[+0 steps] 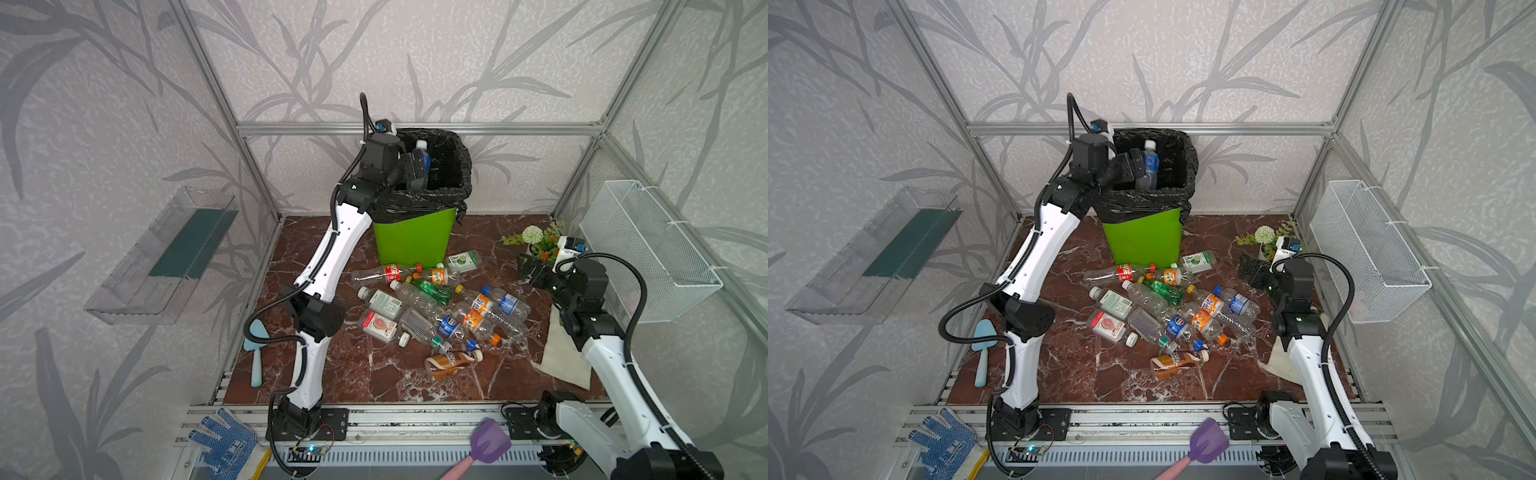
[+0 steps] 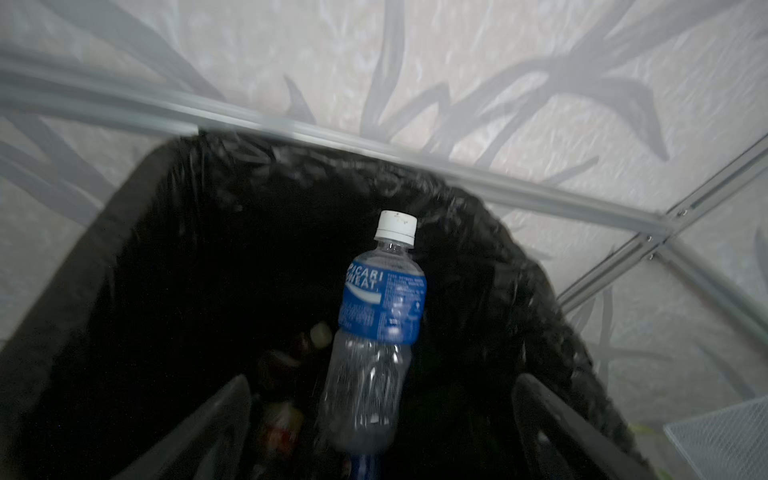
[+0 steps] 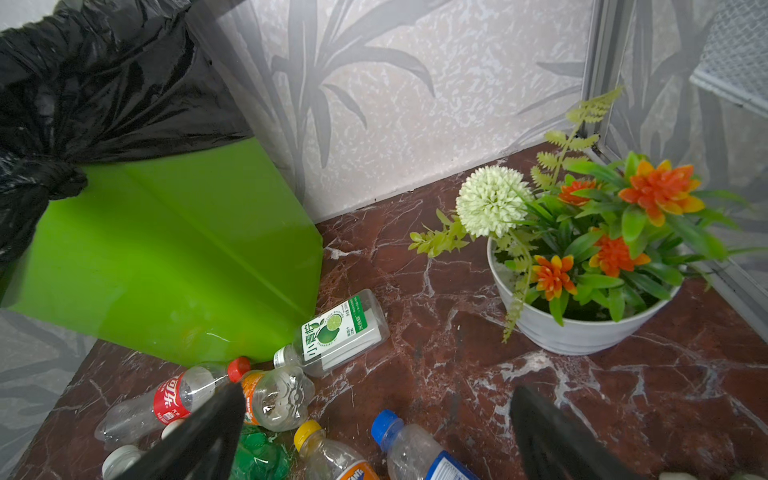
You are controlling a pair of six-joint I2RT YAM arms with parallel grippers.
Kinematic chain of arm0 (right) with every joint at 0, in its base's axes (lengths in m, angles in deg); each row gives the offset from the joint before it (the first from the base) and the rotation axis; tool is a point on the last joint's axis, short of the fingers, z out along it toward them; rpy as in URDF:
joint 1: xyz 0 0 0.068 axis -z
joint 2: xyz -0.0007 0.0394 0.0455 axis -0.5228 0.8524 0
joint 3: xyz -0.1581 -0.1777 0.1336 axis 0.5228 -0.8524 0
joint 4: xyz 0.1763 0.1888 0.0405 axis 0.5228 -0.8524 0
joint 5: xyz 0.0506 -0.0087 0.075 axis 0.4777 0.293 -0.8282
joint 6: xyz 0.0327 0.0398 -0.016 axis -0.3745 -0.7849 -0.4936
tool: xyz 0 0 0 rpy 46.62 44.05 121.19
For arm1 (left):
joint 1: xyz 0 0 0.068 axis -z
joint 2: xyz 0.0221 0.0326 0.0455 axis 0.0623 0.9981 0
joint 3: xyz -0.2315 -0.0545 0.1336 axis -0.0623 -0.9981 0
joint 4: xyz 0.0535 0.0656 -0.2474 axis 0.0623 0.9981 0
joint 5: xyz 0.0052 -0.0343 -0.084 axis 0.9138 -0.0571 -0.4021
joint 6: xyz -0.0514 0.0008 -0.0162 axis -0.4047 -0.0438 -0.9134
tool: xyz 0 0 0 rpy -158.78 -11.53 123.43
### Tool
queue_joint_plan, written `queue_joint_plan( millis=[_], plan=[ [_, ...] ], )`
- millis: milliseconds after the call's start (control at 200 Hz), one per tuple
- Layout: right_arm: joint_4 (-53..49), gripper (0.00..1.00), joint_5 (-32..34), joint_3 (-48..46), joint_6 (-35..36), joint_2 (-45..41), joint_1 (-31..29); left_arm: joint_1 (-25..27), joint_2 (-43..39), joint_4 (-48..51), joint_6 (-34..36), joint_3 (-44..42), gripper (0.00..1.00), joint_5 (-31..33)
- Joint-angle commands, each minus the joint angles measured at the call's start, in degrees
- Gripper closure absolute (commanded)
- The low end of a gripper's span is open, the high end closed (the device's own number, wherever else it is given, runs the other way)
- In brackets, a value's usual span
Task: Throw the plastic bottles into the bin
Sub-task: 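Lift the blue-labelled bottle over the bin and open the left gripper, then reach the right gripper to the brown striped coffee bottle while the left gripper withdraws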
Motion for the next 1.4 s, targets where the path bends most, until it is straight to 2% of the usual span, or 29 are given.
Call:
queue_joint_plan(
  millis=[0, 105, 345, 530, 670, 780, 880, 1060, 1180, 1245, 1395],
  plan=[
    [-3.0, 0.01, -0.4, 1.5, 0.4, -1.9, 0.2, 0.1, -17.6, -13.8, 6.2, -10.1, 0.01, 1.0],
    [-4.3, 0.01, -0.3, 0.9, 0.5, -2.0, 0.2, 0.1, -21.9, -13.0, 9.0, -13.8, 0.01, 1.8],
    [-10.0, 0.01, 2.9, -0.2, 1.9, -2.1, 0.2, 0.1, -31.2, -21.8, 11.3, -28.2, 0.01, 1.2],
    [-15.3, 0.02, 3.6, -0.6, 4.0, -1.5, 0.2, 0.0, -34.4, -21.0, 14.8, -33.3, 0.01, 2.8],
    [-19.6, 0.05, 3.1, 0.9, 5.6, 0.8, -1.8, -0.1, -38.6, -20.9, 16.2, -41.8, 0.01, 5.1],
    [-21.9, 0.06, 7.0, 1.9, 7.0, 1.3, -6.8, -0.2, -42.3, -20.5, 16.0, -49.9, 0.01, 8.1],
    [-20.4, 0.06, 7.6, 1.0, 9.8, 0.7, -12.9, -0.7, -45.4, -19.2, 14.6, -56.1, 0.01, 9.8],
    [-20.2, 0.05, 7.9, 2.5, 23.8, 4.2, -24.8, -2.4, -50.1, -15.3, 9.1, -66.1, 0.01, 15.2],
    [-23.9, 0.05, 8.6, 5.6, 33.4, 9.8, -31.8, -5.0, -53.8, -14.9, 5.1, -72.9, 0.01, 15.2],
    [-25.4, 0.1, 7.9, 7.0, 37.8, 12.6, -35.4, -6.6, -55.2, -14.2, 3.4, -75.5, 0.01, 14.5],
    [-26.4, 0.12, 7.6, 7.1, 43.6, 16.4, -42.1, -10.6, -56.5, -12.8, -0.8, -81.0, 0.01, 12.2]
  ],
)
